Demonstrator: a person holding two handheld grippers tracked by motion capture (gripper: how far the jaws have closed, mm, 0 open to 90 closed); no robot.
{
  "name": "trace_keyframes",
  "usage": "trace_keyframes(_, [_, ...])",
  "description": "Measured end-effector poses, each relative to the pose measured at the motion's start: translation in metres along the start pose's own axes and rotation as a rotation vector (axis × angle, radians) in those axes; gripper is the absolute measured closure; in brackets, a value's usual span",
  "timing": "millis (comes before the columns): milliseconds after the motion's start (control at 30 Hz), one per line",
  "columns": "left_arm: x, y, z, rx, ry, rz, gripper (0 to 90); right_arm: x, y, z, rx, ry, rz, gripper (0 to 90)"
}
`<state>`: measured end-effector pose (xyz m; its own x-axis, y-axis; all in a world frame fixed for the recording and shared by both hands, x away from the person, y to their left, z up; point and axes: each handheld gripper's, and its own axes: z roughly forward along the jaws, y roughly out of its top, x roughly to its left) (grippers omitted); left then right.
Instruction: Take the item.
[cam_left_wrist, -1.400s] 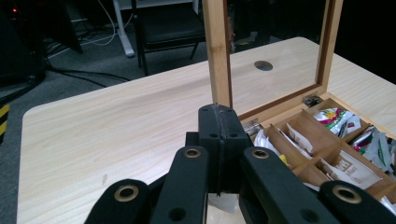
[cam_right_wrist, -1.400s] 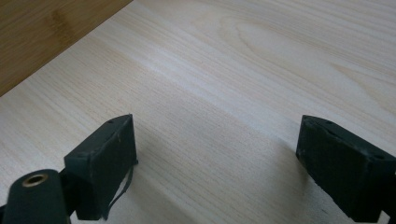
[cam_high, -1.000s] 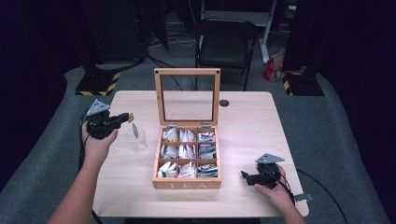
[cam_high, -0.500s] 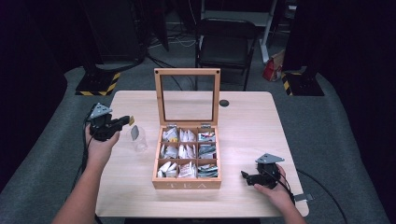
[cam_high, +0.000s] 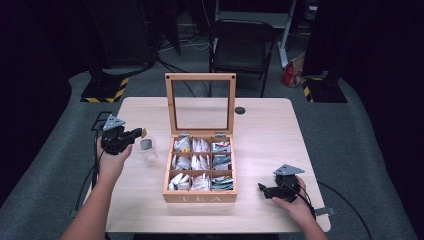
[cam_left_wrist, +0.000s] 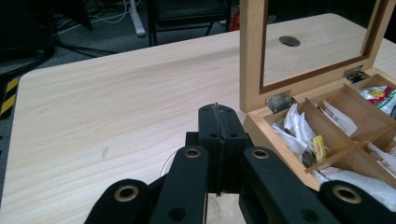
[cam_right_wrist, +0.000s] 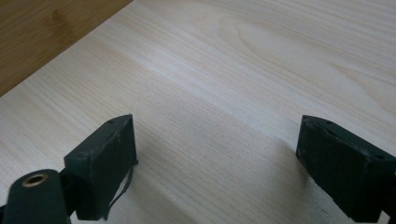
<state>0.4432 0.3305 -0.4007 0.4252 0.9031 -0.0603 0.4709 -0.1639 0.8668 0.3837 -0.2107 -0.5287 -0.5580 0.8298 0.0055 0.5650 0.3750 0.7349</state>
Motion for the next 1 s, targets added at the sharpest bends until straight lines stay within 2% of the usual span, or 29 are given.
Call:
trace_keyframes(233, [0.002, -0.009, 0.003, 0.016, 0.005, -0.013, 90.0, 0.000, 0.000, 0.000, 0.000, 0.000, 0.000, 11.4])
trace_keyframes(800, [0.001, -0.021, 0.013, 0.057, 0.008, -0.009, 90.0, 0.000, 0.000, 0.000, 0.001, 0.000, -0.002, 11.4])
trace_keyframes(900, [0.001, -0.021, 0.014, 0.056, 0.019, 0.001, 90.0, 0.000, 0.000, 0.000, 0.000, 0.000, 0.000, 11.4])
trace_keyframes(1000, [0.002, -0.021, 0.014, 0.056, 0.018, -0.009, 84.3, 0.000, 0.000, 0.000, 0.000, 0.000, 0.000, 11.4])
